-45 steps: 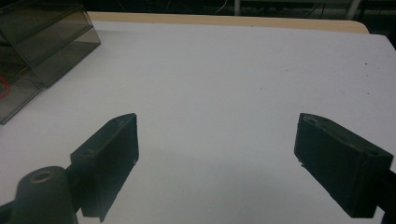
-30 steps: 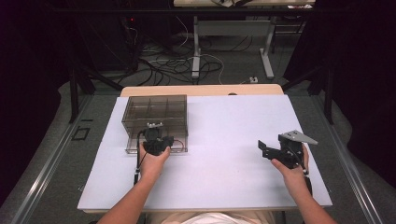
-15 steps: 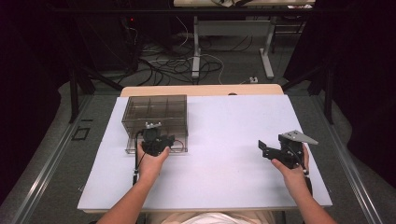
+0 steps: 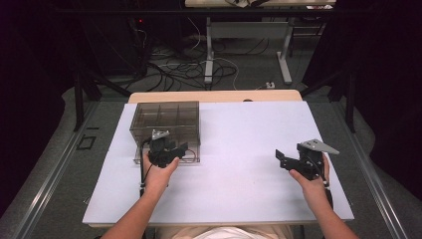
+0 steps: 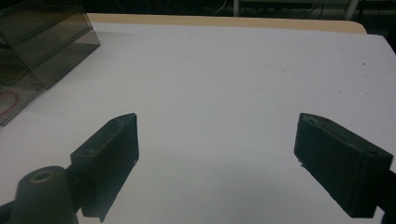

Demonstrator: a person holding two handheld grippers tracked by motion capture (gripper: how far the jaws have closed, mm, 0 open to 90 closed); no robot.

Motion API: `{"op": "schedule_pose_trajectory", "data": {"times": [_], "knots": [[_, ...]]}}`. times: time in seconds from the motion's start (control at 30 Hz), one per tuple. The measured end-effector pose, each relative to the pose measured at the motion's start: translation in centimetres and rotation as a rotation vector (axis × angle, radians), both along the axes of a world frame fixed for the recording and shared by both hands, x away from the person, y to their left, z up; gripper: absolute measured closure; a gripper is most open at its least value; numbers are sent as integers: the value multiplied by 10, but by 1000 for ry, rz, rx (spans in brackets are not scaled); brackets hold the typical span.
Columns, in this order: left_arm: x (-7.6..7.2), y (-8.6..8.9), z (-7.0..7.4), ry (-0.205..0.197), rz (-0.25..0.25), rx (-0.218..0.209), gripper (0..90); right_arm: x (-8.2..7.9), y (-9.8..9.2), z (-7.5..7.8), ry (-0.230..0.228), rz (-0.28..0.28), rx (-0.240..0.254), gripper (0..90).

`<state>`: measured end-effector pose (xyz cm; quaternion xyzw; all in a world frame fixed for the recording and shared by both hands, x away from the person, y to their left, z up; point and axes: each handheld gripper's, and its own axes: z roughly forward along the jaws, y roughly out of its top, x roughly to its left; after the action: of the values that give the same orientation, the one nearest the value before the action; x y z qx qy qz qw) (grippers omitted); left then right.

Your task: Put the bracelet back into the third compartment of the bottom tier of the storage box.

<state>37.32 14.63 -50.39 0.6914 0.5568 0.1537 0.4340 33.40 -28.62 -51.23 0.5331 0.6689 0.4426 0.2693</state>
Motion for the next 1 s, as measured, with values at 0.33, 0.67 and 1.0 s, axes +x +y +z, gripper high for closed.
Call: {"op": "schedule_pose_trajectory", "data": {"times": [0.33, 0.67, 1.0], "knots": [[-6, 3, 8, -50, -22, -8, 369, 0, 0, -1, -17, 0, 5, 135], [-17, 6, 18, -132, -66, 39, 283, 1, 0, -1, -22, 3, -5, 135], [-27, 13, 24, -192, -110, 81, 278, 1, 0, -1, -23, 4, -7, 135]]}}
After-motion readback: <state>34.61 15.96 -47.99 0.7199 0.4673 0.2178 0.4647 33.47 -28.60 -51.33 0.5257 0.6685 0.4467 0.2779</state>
